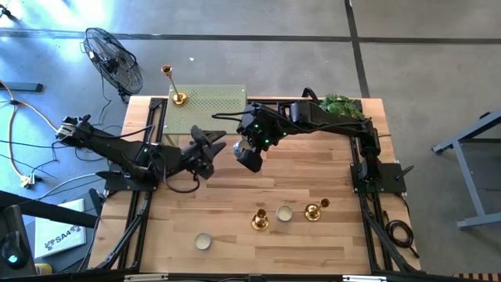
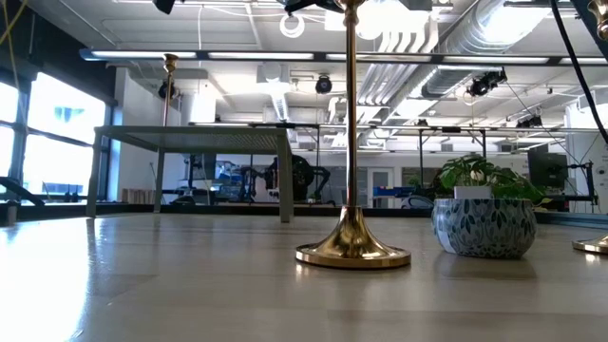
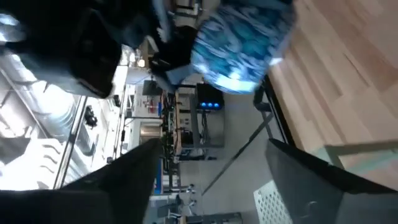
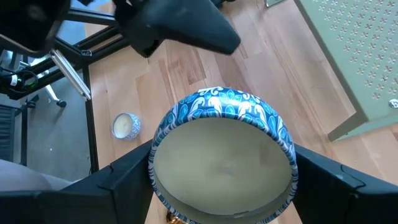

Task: Pick & Place candle stick holders
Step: Put the top right blue patterned round candle on the shelf

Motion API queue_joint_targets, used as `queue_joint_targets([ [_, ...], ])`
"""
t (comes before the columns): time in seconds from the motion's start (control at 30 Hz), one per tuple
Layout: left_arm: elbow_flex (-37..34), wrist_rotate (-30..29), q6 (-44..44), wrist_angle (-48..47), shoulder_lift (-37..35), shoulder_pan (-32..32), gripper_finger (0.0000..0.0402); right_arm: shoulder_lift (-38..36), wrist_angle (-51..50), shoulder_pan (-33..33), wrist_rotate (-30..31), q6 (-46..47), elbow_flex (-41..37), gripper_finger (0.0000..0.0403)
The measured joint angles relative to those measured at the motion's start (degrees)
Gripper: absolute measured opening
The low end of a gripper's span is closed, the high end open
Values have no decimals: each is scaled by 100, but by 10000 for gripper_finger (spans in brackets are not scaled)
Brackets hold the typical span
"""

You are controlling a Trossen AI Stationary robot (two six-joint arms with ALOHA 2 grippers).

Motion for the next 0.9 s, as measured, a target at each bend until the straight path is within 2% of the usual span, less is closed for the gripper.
queue_joint_targets([
  [0.13,-2,-162,-44,-73,-1,7,360,0,-2,0,-24,0,0,298],
  [0.27,-2,-130,-50,-84,-2,5,395,0,-2,1,-41,-9,0,298],
  [0.67,-2,927,-62,-96,-2,5,386,-2,-39,2,-47,-87,0,298],
  [0.9,-2,1221,0,-91,-2,13,386,-2,-38,1,-64,-87,0,298],
])
